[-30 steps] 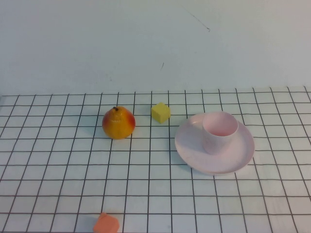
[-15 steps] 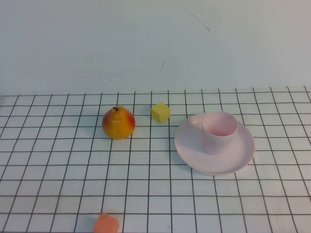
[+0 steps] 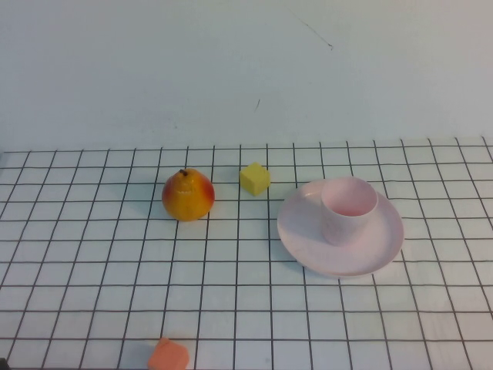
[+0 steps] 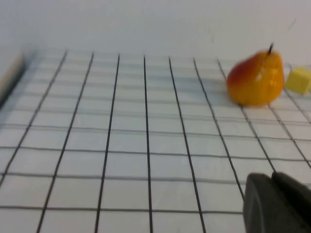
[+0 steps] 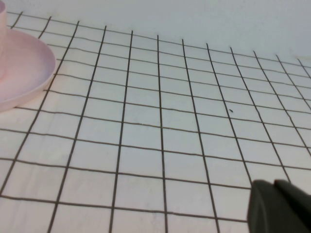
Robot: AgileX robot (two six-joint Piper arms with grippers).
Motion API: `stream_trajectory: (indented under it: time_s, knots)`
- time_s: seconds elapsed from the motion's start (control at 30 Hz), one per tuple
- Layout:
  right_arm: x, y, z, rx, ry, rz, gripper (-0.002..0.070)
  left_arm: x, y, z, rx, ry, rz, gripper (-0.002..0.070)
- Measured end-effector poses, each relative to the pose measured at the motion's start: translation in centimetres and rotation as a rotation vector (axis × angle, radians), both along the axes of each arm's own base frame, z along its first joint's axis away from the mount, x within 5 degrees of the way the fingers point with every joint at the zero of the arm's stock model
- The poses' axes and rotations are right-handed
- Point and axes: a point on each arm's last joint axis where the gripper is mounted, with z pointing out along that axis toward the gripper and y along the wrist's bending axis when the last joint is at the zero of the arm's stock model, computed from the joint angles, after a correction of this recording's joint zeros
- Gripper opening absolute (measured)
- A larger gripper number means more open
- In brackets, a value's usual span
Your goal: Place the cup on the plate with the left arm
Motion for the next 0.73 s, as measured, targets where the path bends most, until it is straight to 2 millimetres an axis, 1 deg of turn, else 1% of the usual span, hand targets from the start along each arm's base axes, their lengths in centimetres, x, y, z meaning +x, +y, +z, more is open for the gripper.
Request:
stream_trajectory:
  time_s: [0.1,0.73]
  knots:
    - [0.0,0.0,0.0,0.0,0.0,0.0,-0.0002,-0.07,0.0,-0.25,-0.007,0.03,0.008,-0.0001]
    - [0.0,0.0,0.0,0.0,0.0,0.0,-0.0002,-0.08,0.39,-0.31,0.006,0.039,0.079,-0.0001]
